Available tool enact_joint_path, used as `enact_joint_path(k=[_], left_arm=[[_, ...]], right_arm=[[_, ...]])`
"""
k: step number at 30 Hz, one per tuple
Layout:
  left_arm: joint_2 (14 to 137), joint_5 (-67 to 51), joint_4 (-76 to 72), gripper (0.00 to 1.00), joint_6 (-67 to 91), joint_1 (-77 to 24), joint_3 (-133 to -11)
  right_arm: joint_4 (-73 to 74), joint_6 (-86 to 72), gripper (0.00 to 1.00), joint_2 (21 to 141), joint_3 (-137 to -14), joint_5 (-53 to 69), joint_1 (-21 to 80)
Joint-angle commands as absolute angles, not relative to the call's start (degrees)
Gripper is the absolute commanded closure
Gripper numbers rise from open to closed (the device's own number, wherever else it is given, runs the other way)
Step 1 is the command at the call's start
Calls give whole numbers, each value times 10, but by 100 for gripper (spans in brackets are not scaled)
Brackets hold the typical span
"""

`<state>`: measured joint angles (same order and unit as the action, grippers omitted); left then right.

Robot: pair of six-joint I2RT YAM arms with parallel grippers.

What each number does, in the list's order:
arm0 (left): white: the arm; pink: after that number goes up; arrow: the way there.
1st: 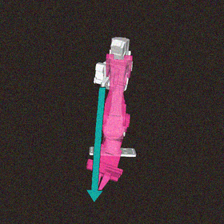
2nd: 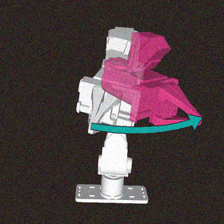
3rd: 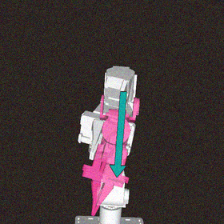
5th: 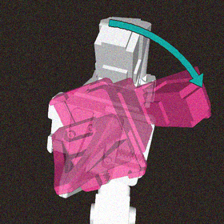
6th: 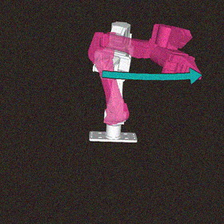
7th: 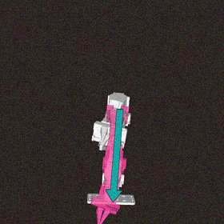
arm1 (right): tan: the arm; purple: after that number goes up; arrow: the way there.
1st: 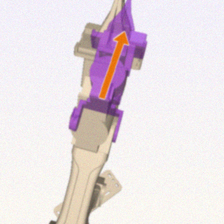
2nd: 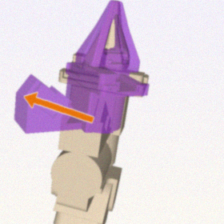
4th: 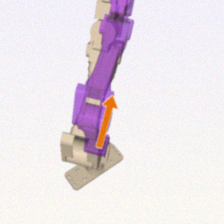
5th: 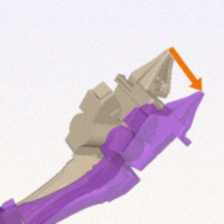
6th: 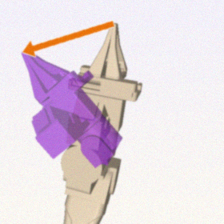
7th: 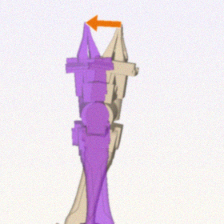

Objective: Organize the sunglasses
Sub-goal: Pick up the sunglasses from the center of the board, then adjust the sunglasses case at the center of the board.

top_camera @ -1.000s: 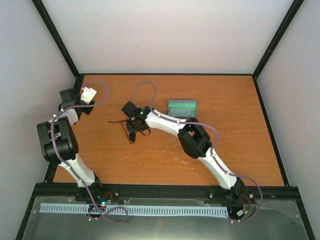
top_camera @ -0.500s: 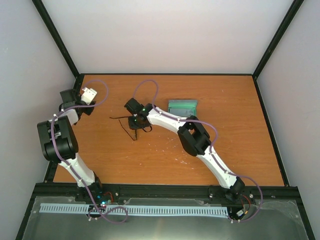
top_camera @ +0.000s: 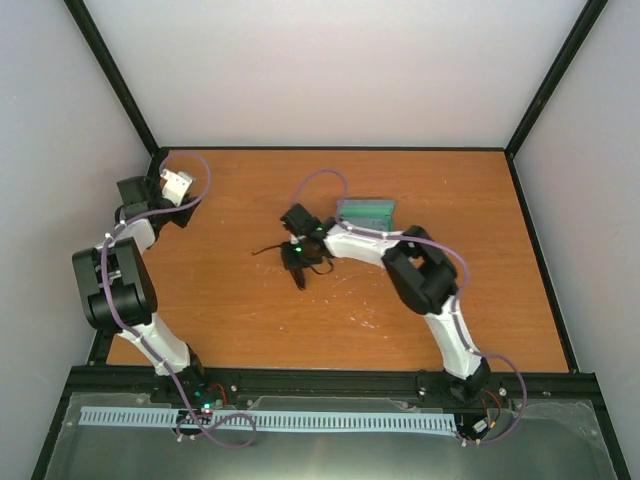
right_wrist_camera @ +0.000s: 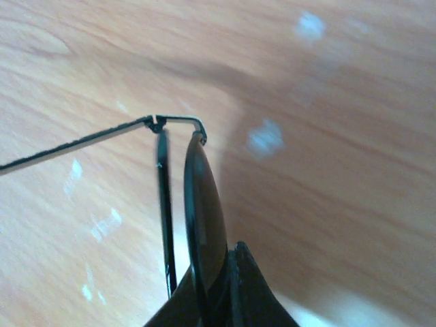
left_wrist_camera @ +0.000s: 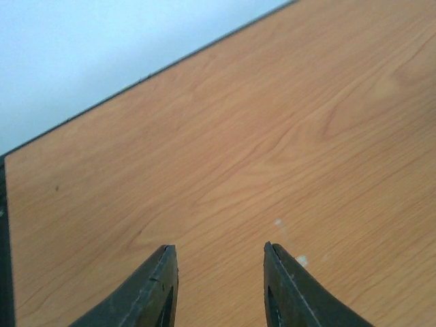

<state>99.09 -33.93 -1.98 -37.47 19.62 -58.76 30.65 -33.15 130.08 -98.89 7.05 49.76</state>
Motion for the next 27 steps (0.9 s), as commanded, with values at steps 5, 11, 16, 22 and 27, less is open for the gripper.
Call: enact_joint_path(k=[5, 11, 16, 22, 27], left_arm=[[940, -501, -12, 66, -220, 187, -629], [909, -448, -24, 66, -259, 63, -580], [942, -397, -35, 67, -255, 3, -597], [1058, -347, -4, 69, -244, -16, -710], [1158, -332, 35, 73, -259, -61, -811]], right_arm=[[-445, -574, 97, 1070, -486, 410, 319], [-948, -801, 97, 1140, -365, 442, 271], [-957, -776, 97, 1128, -311, 376, 267], [-870, -698, 97, 1023, -202, 242, 256], [-682, -621, 97, 881, -160, 146, 254]])
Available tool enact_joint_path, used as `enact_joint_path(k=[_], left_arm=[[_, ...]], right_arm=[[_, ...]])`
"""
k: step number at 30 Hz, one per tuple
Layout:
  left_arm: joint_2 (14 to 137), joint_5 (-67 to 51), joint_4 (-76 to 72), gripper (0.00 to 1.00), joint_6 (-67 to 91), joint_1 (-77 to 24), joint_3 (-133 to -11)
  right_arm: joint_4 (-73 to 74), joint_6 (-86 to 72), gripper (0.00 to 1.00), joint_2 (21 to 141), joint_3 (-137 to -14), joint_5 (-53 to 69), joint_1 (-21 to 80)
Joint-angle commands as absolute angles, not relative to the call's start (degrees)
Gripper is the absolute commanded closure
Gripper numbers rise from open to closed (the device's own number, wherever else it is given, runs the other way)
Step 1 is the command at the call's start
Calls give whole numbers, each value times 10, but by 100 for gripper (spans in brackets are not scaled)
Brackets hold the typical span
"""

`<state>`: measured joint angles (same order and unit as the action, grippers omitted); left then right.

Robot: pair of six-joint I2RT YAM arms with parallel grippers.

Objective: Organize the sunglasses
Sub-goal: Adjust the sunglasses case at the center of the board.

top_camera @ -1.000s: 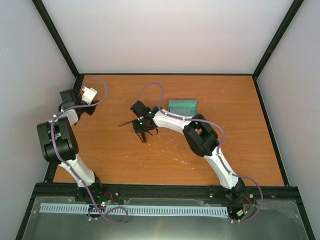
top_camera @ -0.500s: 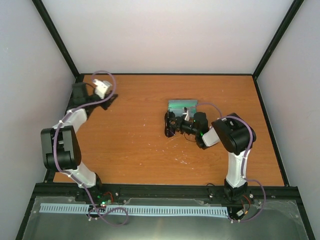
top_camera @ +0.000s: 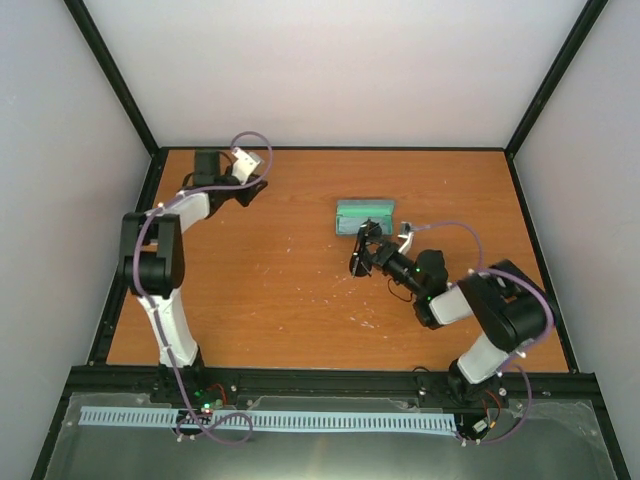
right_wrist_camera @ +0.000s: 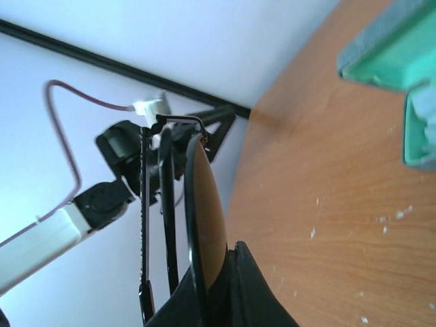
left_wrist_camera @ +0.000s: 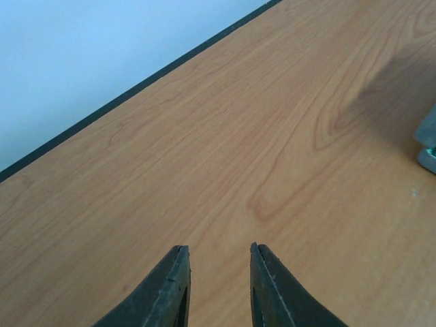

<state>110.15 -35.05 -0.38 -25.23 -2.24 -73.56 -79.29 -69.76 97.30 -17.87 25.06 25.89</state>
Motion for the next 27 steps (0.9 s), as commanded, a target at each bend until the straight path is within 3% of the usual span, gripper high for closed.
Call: enact_joint_path(k=[1, 5, 10, 12, 18, 27], left_arm=[[1179, -333, 46, 73, -263, -70, -833], [1258, -335, 97, 74, -269, -107, -931], [1344, -321, 148, 76, -277, -149, -1054], [1384, -323, 179, 78, -272, -161, -1112], [1438, -312, 266, 71, -271, -199, -1229], [1453, -278, 299, 68, -283, -245, -1243]], right_arm=[[-639, -609, 97, 849, -158, 125, 254], [-455, -570, 97, 732, -157, 48, 245], [-334, -559, 97, 616, -148, 6, 213], [-309, -556, 97, 590, -146, 9, 200], [-284, -564, 97, 557, -131, 17, 178], [-279, -571, 97, 538, -119, 22, 172]])
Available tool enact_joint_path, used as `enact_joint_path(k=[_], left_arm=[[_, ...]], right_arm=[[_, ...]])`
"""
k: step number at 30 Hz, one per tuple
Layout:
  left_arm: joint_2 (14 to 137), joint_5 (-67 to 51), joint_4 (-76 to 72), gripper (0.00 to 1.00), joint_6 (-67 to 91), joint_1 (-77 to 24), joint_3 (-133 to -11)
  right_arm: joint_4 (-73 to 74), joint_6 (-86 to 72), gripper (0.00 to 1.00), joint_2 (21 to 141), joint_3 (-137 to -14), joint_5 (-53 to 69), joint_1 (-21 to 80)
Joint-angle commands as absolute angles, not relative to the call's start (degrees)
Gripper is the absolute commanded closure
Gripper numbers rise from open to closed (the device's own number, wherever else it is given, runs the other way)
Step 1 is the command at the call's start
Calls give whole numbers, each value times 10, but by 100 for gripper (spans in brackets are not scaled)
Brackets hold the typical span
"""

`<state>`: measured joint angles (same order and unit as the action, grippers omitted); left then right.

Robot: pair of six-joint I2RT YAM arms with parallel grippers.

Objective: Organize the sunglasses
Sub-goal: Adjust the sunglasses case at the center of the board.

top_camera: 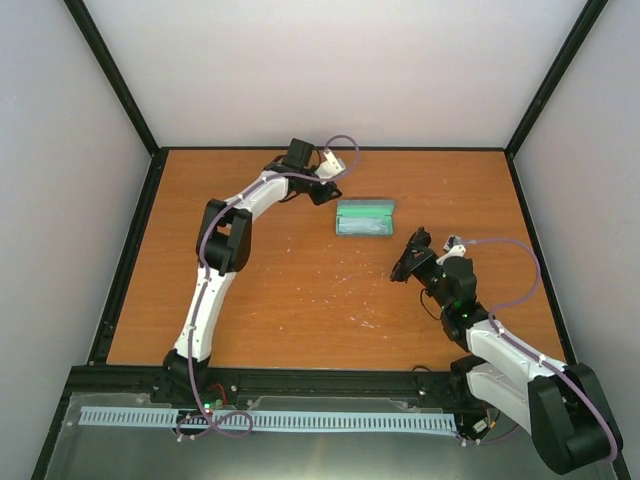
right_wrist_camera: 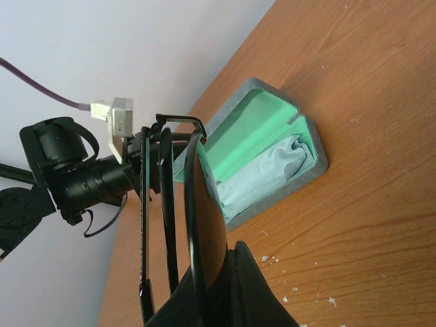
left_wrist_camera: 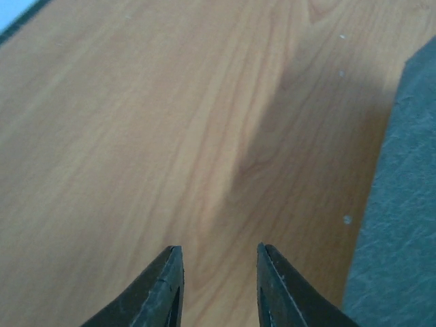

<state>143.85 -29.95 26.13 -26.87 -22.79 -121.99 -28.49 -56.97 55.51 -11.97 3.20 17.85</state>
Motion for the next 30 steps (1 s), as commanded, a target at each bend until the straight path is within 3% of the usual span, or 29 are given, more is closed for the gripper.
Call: enact_joint_path(k=[1, 11, 24, 30], left_arm=[[1453, -279, 302, 68, -285, -249, -1243], [1415, -288, 320, 68, -281, -276, -1179], [1351, -362, 286, 69, -216, -281, -1122], [1345, -386, 267, 69, -196, -282, -1101]], right_arm=[[-273, -571, 97, 539, -124, 22, 172], [-254, -570, 97, 614, -170, 27, 162], [-412, -581, 97, 920, -313, 154, 128], [-448, -601, 97, 994, -359, 178, 123]])
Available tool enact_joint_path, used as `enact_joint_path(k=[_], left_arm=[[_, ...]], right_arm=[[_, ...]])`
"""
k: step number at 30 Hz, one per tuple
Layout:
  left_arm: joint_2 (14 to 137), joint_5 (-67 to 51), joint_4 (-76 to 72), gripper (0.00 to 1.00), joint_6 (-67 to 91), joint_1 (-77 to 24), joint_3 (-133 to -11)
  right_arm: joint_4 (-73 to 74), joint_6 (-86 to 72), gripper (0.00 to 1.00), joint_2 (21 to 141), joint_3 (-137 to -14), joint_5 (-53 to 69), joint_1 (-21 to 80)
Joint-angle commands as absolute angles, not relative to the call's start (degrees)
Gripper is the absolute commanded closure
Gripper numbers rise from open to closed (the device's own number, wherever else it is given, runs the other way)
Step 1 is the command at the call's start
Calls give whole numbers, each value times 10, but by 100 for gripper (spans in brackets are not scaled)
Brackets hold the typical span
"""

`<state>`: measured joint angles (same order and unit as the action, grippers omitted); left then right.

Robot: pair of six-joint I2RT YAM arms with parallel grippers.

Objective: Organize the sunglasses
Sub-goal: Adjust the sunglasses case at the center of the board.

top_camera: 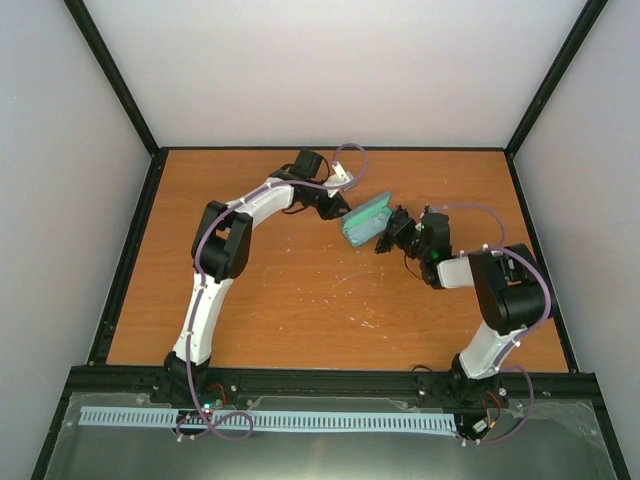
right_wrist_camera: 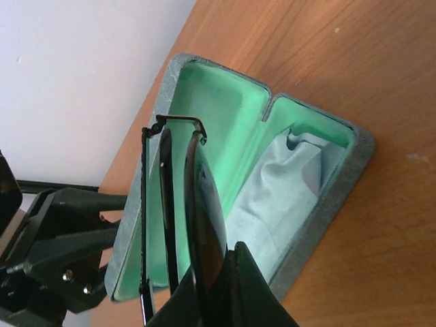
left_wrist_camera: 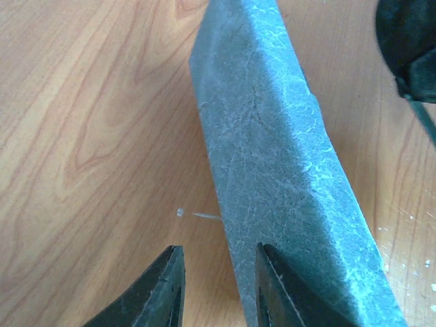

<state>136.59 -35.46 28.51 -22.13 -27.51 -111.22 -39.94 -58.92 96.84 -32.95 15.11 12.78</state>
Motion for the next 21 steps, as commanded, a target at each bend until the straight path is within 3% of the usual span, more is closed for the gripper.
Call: enact_joint_path(k=[1, 21], left_arm=[[1346, -388, 266, 69, -196, -282, -1098], [1312, -424, 257, 70, -212, -282, -1045]], right_arm=[[-446, -601, 97, 1003, -368, 180, 123], [-421, -600, 97, 1162, -514, 265, 112]])
